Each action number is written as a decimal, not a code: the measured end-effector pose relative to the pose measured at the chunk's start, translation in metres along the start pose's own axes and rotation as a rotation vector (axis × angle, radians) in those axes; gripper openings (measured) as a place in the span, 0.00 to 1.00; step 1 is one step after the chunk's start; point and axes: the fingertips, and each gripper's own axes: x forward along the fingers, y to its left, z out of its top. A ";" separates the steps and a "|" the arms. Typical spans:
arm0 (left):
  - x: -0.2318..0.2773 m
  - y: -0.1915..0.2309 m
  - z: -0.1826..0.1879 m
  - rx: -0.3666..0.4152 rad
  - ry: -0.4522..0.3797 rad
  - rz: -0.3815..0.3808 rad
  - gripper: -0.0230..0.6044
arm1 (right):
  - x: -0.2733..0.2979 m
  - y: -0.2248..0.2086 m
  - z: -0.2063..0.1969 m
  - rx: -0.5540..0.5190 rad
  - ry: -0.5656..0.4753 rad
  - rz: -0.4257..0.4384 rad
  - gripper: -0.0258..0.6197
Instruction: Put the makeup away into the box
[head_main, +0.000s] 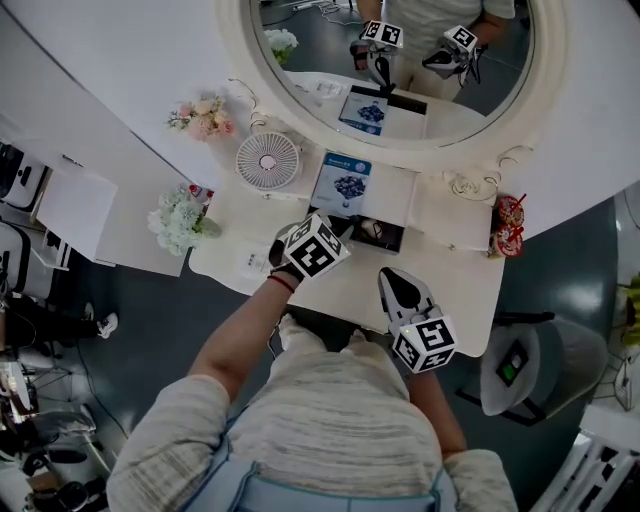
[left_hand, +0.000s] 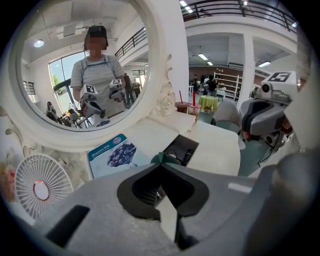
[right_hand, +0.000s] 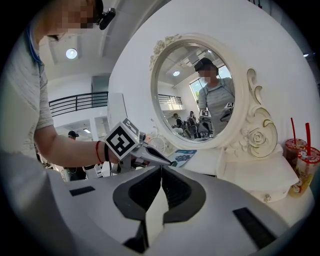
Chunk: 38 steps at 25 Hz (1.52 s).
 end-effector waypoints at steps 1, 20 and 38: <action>0.002 -0.003 0.003 0.007 -0.001 -0.009 0.06 | -0.001 -0.001 0.000 0.001 0.000 -0.002 0.06; 0.051 -0.051 0.042 0.096 0.021 -0.085 0.06 | -0.024 -0.016 -0.002 0.009 -0.007 -0.054 0.06; 0.062 -0.052 0.044 0.127 0.036 -0.061 0.06 | -0.032 -0.025 -0.003 0.012 -0.014 -0.067 0.06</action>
